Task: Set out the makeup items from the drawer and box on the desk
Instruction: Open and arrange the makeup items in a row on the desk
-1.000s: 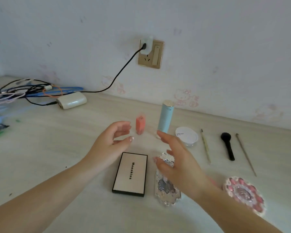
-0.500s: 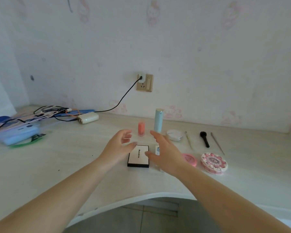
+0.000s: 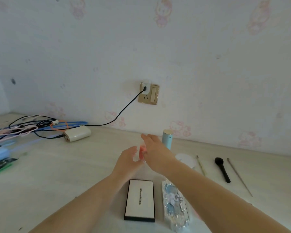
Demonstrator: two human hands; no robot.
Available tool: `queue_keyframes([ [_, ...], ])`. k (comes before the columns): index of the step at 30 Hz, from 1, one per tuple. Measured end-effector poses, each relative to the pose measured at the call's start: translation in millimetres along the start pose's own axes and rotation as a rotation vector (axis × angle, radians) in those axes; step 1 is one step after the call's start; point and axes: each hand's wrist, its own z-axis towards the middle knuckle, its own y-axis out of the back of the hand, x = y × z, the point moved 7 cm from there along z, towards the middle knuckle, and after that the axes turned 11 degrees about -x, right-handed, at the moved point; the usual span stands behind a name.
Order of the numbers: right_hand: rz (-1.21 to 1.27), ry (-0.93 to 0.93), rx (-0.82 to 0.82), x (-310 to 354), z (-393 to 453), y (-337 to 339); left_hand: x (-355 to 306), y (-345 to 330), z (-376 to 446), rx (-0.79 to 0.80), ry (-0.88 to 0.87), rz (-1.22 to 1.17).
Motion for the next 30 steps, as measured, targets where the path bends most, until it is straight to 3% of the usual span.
queue_keyframes([
  [3,-0.020,-0.032,-0.010,-11,19,-17,3,-10,19,-0.070,-0.069,0.164],
  [9,-0.121,-0.038,0.054,-11,32,-35,3,-9,27,-0.085,-0.134,0.238],
  [13,-0.036,-0.031,-0.001,-1,36,-19,4,10,22,-0.140,-0.192,0.186],
  [20,0.276,-0.111,-0.010,9,32,20,-35,69,0,-0.248,-0.463,0.149],
  [25,0.386,-0.049,0.092,19,23,40,-55,93,-13,-0.237,-0.570,0.230],
  [30,0.219,0.112,0.043,34,9,53,-61,102,-23,-0.179,-0.602,0.260],
])
